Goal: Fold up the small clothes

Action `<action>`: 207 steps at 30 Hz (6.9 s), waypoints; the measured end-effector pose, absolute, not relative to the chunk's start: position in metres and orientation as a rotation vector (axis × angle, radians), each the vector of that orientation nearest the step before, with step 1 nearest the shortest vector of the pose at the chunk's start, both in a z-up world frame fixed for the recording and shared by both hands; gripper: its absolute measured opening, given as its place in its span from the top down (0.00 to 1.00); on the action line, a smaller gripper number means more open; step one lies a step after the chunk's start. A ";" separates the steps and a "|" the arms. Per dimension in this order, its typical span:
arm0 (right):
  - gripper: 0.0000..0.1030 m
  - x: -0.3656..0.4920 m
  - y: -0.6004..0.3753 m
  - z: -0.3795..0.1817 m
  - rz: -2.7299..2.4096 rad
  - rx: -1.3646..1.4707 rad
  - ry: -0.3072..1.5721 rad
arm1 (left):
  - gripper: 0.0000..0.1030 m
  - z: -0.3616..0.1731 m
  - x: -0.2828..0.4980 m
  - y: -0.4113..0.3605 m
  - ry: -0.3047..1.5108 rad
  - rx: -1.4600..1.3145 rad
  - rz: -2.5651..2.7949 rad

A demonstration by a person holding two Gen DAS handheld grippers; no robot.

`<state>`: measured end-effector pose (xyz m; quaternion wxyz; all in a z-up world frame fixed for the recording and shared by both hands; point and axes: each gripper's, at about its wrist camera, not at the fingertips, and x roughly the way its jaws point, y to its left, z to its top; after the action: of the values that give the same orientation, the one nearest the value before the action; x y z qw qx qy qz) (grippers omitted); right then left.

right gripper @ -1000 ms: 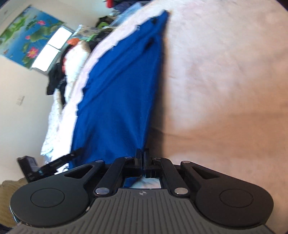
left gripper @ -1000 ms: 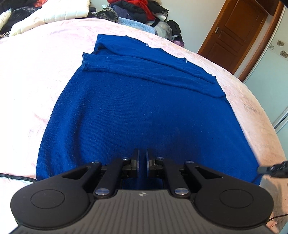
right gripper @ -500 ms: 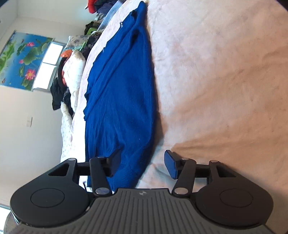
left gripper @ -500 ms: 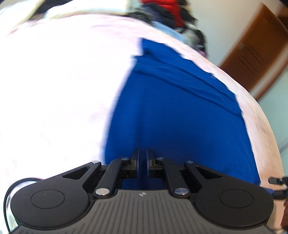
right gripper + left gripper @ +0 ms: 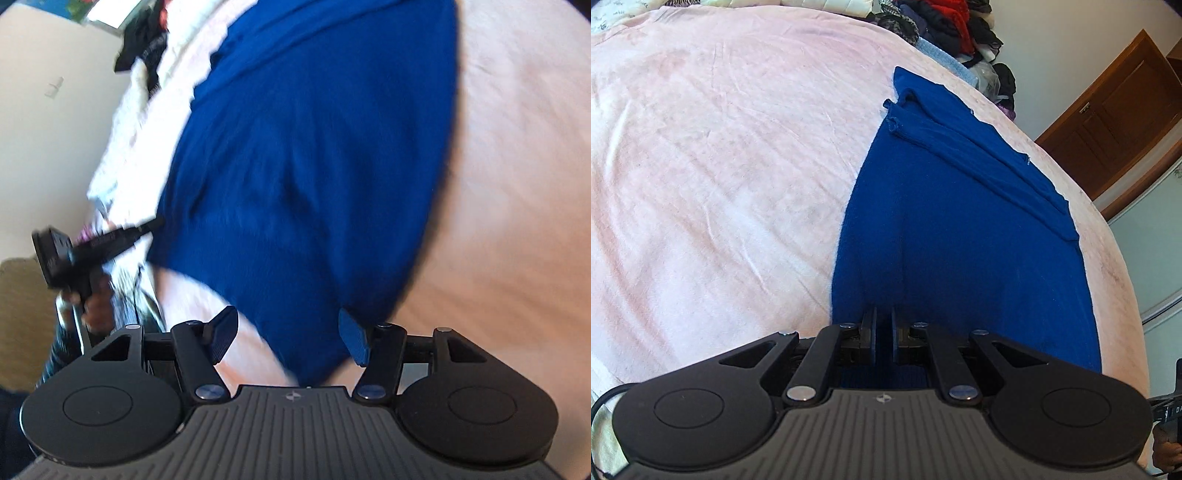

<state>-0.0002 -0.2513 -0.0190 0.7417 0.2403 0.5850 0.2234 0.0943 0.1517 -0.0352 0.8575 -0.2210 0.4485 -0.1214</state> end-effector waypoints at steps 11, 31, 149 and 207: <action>0.35 -0.024 -0.292 -0.068 0.388 1.011 1.156 | 0.93 -0.056 0.101 0.198 1.022 -0.786 -0.311; 0.38 -0.021 -0.283 -0.082 0.477 1.184 1.125 | 0.41 -0.077 0.101 0.211 1.062 -1.082 -0.444; 0.63 0.407 -0.306 -0.020 -0.018 0.260 0.759 | 0.07 0.023 0.479 -0.026 0.574 0.195 -0.068; 0.37 0.186 -0.379 -0.070 0.335 1.078 0.896 | 0.04 -0.050 0.322 0.112 0.886 -0.885 -0.275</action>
<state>0.1860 -0.3794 -0.0695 0.7513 0.4935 0.4104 0.1532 0.3222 0.1115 -0.0496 0.8015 -0.4127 0.4132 -0.1284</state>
